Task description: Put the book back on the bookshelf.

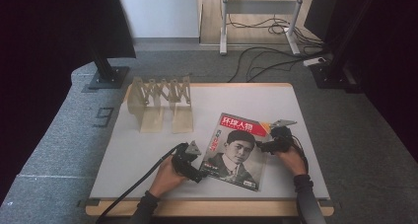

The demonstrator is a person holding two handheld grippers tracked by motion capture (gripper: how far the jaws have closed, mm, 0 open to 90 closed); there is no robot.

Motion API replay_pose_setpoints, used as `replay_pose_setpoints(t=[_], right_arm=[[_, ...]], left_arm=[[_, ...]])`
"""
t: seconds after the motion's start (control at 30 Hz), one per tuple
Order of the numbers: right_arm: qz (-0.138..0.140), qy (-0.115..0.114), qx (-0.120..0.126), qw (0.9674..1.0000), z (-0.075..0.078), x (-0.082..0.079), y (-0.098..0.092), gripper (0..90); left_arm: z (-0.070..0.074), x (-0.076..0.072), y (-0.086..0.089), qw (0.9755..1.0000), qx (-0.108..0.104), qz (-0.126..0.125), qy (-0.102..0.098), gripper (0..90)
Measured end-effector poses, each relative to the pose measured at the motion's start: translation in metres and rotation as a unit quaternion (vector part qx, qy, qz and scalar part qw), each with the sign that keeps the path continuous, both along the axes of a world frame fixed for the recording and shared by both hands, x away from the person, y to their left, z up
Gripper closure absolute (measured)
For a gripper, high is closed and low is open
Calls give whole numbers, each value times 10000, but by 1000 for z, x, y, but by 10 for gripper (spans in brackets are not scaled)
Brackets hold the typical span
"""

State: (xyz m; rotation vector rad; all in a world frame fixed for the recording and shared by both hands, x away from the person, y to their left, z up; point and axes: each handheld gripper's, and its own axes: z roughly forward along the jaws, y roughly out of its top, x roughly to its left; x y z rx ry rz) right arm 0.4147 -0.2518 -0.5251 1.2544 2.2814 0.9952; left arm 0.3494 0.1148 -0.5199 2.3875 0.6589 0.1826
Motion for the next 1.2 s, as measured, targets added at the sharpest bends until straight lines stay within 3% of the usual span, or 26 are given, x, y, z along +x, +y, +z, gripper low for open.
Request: replay_pose_setpoints(t=[0.2,0.33,0.53,0.73,1.03,1.2], right_arm=[[-18,-58,-60,10000,8,15,-7,63],[-26,-3,-8,10000,12,28,-10,69],[20,75,-75,9999,12,44,-9,123],[2,327,-133,9994,6,60,-10,133],[-47,420,-75,9991,2,63,-18,161],[-27,498,-11,9988,5,59,-17,265]], left_arm=[[-3,-1,6,10000,59,5,46,0],[-5,-4,6,9999,64,27,-95,0],[-7,-5,6,9999,17,62,-147,0],[-9,-7,7,9997,-49,86,-226,0],[-9,-7,7,9997,-49,86,-227,0],[-9,-7,7,9997,-48,87,-223,0]])
